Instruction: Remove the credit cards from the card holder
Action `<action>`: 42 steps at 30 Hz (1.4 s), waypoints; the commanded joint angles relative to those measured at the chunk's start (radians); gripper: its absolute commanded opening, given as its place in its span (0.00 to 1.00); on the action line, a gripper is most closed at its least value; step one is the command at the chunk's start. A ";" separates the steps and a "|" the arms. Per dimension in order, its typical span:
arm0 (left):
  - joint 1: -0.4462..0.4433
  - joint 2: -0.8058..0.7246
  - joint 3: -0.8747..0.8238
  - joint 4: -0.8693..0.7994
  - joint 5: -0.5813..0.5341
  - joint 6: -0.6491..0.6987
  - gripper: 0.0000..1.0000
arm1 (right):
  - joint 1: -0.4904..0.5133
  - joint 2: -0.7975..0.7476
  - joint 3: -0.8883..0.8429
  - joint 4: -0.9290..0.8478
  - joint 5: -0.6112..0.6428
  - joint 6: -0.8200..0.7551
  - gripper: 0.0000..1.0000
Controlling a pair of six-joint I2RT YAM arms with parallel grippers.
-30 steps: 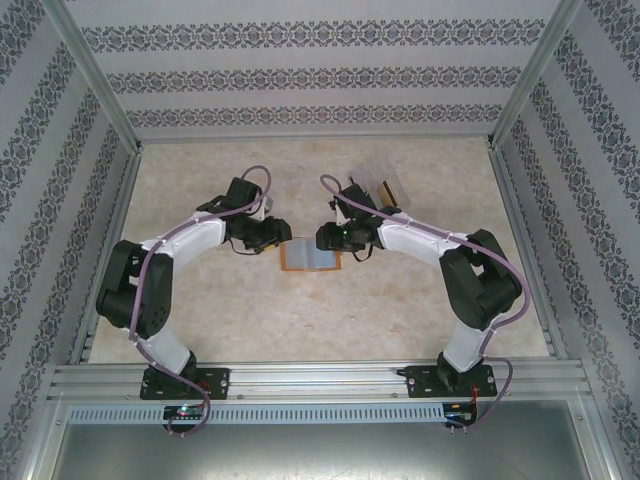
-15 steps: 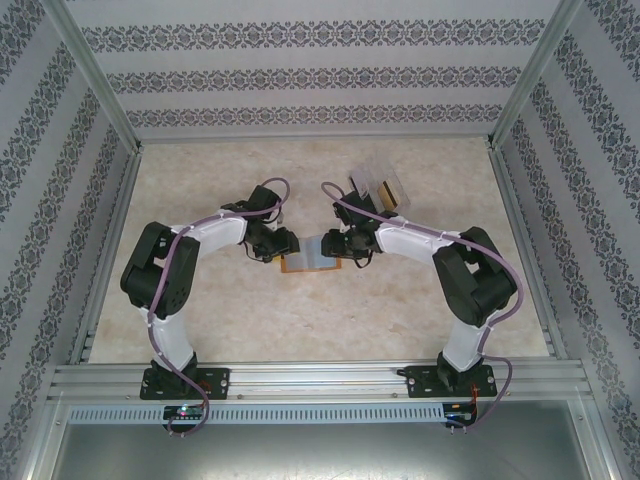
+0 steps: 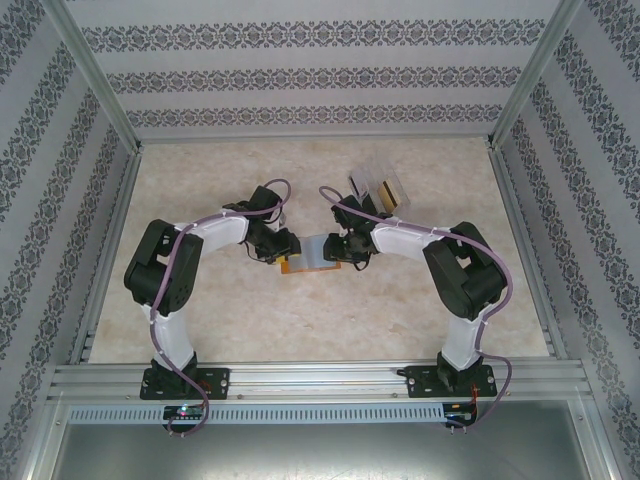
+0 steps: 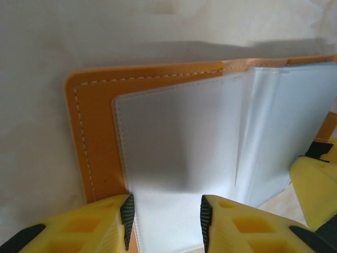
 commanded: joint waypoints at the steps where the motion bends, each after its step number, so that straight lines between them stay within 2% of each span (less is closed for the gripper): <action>1: -0.012 0.038 0.015 0.025 0.041 0.014 0.35 | 0.017 0.031 0.004 0.007 -0.038 0.011 0.36; 8: -0.014 0.040 0.019 0.053 0.086 0.019 0.21 | 0.019 0.006 0.003 0.016 -0.049 0.003 0.31; 15: -0.013 0.024 0.028 0.001 0.031 0.054 0.18 | 0.018 -0.042 0.006 0.002 -0.015 -0.013 0.29; 18: -0.014 -0.010 0.031 -0.021 0.011 0.072 0.22 | 0.018 -0.061 0.004 -0.007 0.004 -0.014 0.29; 25: 0.012 -0.132 0.034 -0.081 -0.081 0.102 0.37 | 0.017 -0.114 -0.022 0.017 0.013 -0.015 0.30; 28: 0.046 -0.202 0.021 -0.105 -0.133 0.108 0.50 | 0.018 -0.178 -0.047 0.025 0.061 -0.021 0.37; 33: 0.101 -0.356 0.005 -0.157 -0.321 0.125 0.67 | 0.014 -0.345 -0.084 -0.011 0.246 -0.081 0.58; 39: 0.151 -0.555 -0.058 -0.175 -0.655 0.147 0.98 | -0.028 -0.597 -0.166 -0.023 0.538 -0.207 0.83; 42: 0.171 -0.649 -0.116 -0.160 -0.830 0.154 0.99 | -0.095 -0.720 -0.229 -0.007 0.653 -0.243 0.97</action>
